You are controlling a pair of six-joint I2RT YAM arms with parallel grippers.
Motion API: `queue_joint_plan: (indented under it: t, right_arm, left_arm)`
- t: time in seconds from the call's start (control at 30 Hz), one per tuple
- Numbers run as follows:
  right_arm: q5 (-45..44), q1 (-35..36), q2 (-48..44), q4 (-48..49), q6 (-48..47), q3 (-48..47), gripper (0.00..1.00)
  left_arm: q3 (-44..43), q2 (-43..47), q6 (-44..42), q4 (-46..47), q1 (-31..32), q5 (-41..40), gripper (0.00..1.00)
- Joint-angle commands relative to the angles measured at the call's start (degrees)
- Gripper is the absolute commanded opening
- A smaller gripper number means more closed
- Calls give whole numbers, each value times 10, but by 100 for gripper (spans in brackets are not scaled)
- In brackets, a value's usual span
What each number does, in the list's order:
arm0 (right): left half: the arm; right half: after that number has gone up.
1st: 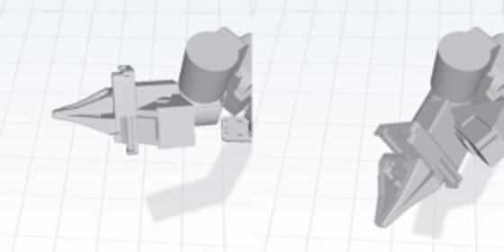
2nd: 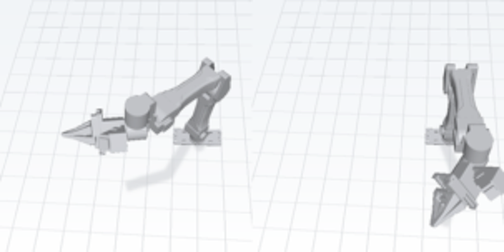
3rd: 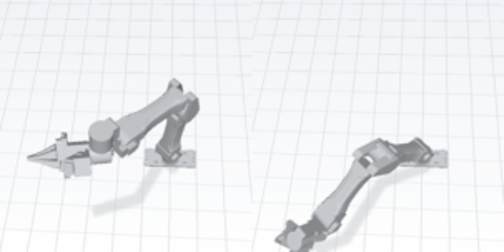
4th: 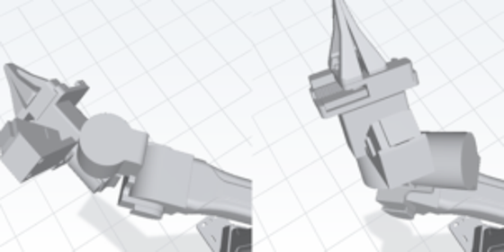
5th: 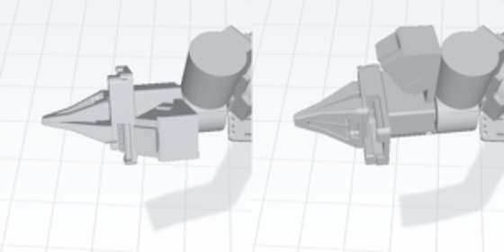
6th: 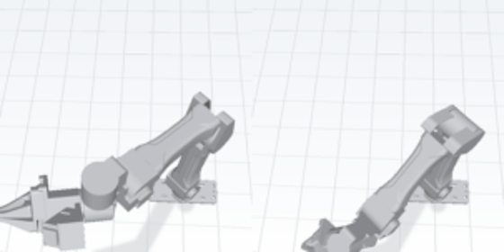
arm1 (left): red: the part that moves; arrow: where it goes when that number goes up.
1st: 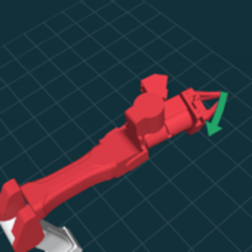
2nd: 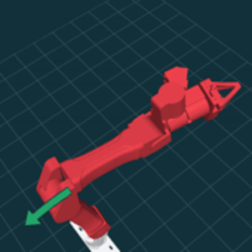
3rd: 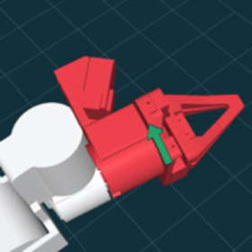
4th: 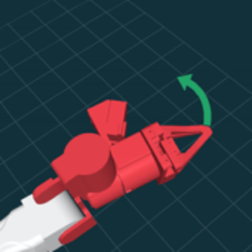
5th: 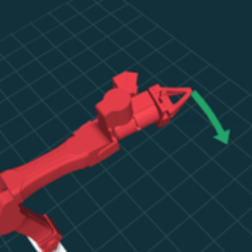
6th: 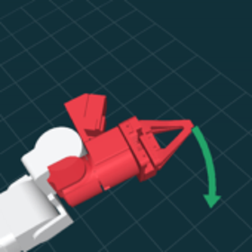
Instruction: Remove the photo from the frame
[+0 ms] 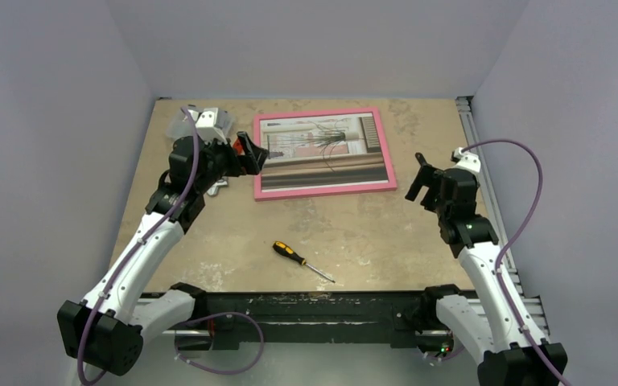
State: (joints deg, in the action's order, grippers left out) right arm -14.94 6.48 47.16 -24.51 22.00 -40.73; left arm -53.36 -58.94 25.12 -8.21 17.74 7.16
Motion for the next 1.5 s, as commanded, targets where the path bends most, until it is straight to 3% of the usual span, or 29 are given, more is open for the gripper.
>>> queue_joint_plan:
  t: [0.0,0.4,0.6,0.77,0.93,1.13,1.47]
  right_arm:
    - [19,0,11,32,10,-1,98]
    - [143,6,84,83,-8,-6,98]
    - [139,44,179,74,11,-51,91]
    - [122,115,253,87,31,-91,88]
    - [67,200,339,84,-28,-153,90]
    - [40,266,424,71,-133,-236,91]
    - [180,315,533,90,-389,-349,77]
  left_arm:
    - [-27,-9,12,17,-1,19,99]
    - [-52,-46,26,-9,-1,49,99]
    - [-86,-89,32,-52,-2,71,100]
    - [-139,-161,41,-112,-3,113,100]
    - [-166,-205,61,-143,-7,155,100]
    - [-154,-201,107,-150,-40,143,100]
    - [-127,-229,209,-129,-113,224,100]
